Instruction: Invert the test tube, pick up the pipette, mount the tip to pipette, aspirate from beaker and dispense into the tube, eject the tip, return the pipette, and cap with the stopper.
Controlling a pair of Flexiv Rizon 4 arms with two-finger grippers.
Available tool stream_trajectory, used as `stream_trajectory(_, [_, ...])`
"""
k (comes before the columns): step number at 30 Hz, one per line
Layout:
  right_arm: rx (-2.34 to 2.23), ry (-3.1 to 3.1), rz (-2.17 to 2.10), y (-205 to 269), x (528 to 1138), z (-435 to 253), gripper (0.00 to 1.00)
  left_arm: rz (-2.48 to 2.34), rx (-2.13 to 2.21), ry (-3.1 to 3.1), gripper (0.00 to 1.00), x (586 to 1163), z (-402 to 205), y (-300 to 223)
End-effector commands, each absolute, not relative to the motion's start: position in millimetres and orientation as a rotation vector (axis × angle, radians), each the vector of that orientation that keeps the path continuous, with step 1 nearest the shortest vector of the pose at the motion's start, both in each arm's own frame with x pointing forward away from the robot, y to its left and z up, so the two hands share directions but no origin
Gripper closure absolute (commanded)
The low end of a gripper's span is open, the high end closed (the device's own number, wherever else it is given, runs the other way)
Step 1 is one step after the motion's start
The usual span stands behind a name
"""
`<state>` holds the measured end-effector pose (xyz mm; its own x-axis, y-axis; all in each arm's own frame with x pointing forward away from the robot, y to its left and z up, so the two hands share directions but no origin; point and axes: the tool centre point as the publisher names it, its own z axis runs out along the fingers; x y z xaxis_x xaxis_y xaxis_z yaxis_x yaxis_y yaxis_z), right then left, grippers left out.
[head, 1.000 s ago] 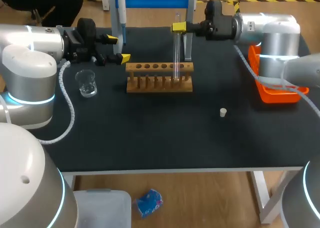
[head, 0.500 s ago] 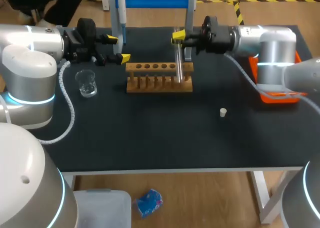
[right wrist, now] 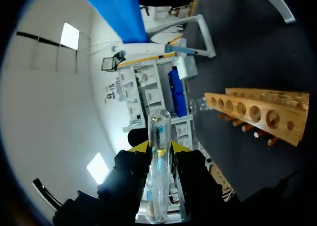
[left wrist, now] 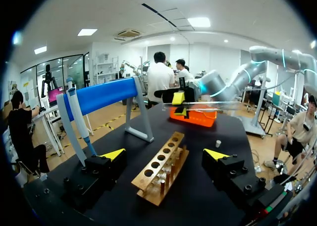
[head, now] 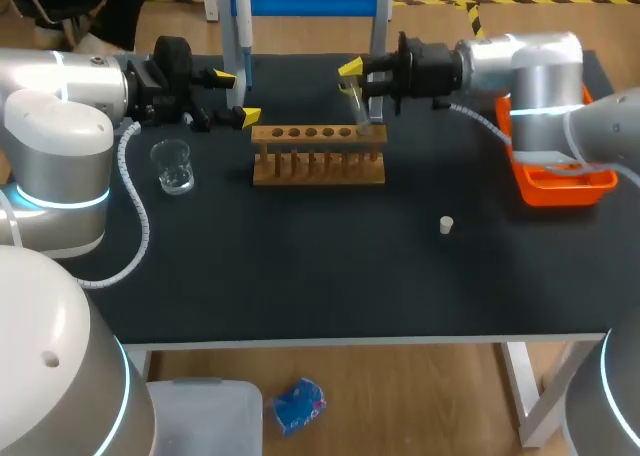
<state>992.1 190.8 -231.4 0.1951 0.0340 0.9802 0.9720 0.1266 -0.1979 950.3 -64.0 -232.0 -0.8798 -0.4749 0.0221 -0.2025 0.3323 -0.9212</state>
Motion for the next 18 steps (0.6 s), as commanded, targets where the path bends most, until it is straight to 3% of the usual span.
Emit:
stream_trajectory(1, [-1.23,-1.161,-0.978,190.1,994.0,-222.2,1.0,-1.57,-0.609,2.341,0.0,949.9,-233.6,-64.0])
stream_trajectory(18, [-1.125,-1.223,-1.159,190.5,996.8,-217.4,1.0,-1.57,-0.609,2.341,0.0,949.9,-233.6,-64.0])
